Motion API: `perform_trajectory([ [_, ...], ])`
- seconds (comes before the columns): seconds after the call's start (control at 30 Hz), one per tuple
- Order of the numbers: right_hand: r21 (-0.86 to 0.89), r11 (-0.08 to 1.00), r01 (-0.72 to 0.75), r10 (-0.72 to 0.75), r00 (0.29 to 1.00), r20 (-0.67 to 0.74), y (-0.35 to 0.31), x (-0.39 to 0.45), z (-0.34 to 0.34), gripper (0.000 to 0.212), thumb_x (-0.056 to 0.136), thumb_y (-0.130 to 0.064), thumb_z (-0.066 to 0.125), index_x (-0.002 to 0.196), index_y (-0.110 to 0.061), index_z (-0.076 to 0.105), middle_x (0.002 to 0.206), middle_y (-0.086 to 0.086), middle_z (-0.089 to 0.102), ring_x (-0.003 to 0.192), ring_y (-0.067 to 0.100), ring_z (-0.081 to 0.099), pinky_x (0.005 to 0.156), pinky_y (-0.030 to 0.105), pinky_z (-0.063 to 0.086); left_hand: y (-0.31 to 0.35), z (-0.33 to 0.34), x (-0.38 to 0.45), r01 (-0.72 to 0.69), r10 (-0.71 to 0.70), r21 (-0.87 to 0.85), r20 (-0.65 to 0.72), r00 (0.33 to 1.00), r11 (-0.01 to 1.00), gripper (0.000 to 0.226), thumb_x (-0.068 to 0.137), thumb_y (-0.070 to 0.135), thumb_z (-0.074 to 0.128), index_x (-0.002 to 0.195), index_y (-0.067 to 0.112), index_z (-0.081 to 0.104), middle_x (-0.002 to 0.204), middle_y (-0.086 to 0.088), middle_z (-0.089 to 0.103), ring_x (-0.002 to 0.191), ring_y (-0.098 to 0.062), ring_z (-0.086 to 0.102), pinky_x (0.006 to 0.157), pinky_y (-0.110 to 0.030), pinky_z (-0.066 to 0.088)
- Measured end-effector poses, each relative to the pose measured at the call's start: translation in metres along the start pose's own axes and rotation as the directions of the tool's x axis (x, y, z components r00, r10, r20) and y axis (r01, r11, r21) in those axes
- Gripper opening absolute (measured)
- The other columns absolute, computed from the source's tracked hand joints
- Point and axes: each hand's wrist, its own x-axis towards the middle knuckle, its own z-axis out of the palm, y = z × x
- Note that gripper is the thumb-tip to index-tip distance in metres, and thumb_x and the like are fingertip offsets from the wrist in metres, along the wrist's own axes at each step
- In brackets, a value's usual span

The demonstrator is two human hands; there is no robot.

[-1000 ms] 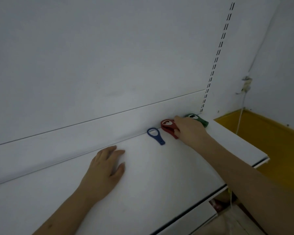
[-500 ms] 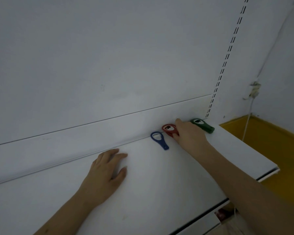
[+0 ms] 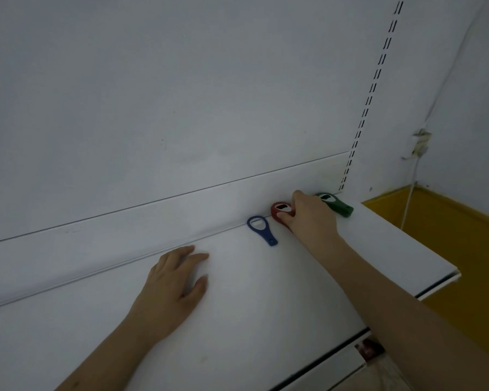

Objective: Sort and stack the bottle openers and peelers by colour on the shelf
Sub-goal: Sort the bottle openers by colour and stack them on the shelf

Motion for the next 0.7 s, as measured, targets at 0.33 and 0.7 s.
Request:
perform_trajectory([
  [0.33,-0.016,0.999,-0.047,0.048,0.996,0.075,-0.009,0.004,0.005,0.038,0.09,-0.033,0.066,0.114,-0.009,0.048,0.105,0.01,0.063,0.09,0.024,0.061,0.063,0.028,0.038,0.001,-0.002,0.0,0.004,-0.004,0.007,0.014,1.0,1.0,0.059,0.086,0.064,0.029,0.137,0.041,0.048,0.146,0.013,0.039,0.137,-0.008,0.032,0.111,-0.027,0.025],
  [0.7,0.026,0.992,-0.126,0.124,0.989,0.075,-0.019,-0.011,-0.008,0.045,0.089,-0.033,0.067,0.116,-0.008,0.042,0.107,0.012,0.06,0.095,0.026,0.058,0.065,0.031,0.04,0.007,-0.004,0.0,0.017,-0.017,0.012,0.02,1.0,1.0,0.063,0.085,0.063,0.029,0.137,0.037,0.05,0.145,0.009,0.042,0.137,-0.013,0.035,0.11,-0.029,0.026],
])
